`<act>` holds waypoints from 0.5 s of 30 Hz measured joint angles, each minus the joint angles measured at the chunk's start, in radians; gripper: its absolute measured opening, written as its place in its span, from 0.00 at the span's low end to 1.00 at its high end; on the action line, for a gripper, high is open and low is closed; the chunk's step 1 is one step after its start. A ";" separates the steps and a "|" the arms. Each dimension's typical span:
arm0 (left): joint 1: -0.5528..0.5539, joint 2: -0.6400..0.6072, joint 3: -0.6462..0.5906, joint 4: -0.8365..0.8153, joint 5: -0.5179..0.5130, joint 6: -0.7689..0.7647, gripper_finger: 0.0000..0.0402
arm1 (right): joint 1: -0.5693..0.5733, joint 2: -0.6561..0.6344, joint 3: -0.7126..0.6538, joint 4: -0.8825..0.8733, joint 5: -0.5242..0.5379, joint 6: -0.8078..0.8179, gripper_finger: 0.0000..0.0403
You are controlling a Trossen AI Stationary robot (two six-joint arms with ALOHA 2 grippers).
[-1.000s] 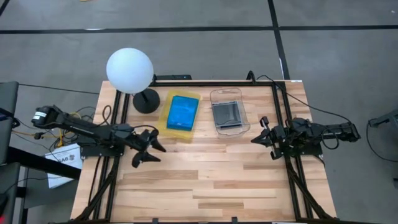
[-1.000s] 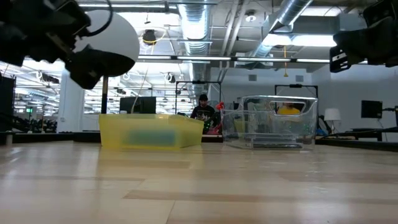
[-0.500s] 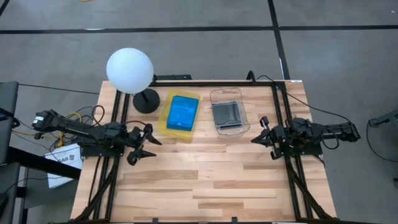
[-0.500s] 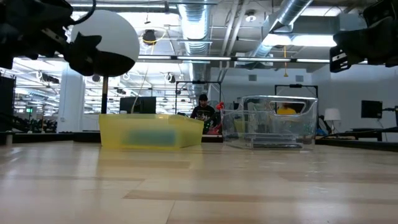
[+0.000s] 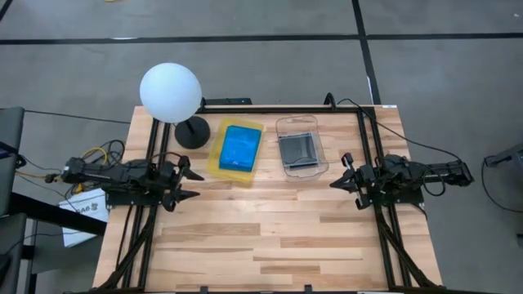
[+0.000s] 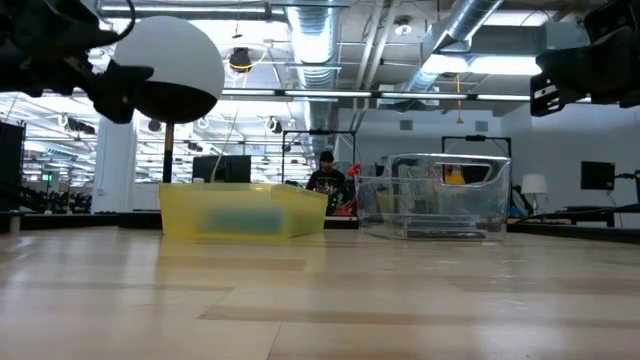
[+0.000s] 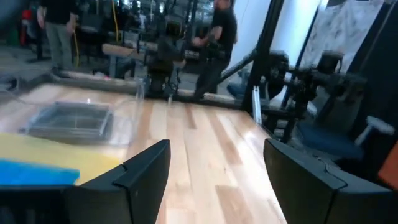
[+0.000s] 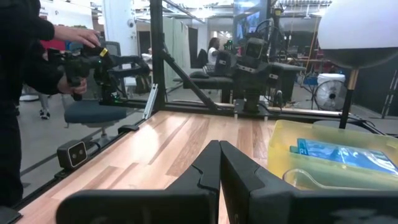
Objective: Pick & place jewel cases by type
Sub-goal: Return to Home Position
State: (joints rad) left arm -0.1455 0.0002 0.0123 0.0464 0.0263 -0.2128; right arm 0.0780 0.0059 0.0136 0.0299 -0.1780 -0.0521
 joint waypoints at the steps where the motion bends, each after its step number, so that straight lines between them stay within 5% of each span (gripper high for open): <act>1: 0.000 0.001 0.000 -0.007 -0.002 0.018 0.63 | 0.000 0.000 0.000 -0.001 0.000 0.000 0.00; 15: 0.000 0.001 -0.004 -0.011 -0.036 0.035 0.63 | 0.000 0.000 0.000 -0.005 -0.002 0.000 0.00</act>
State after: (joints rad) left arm -0.1455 0.0017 0.0080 0.0349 -0.0098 -0.1776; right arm 0.0778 0.0063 0.0139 0.0252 -0.1795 -0.0523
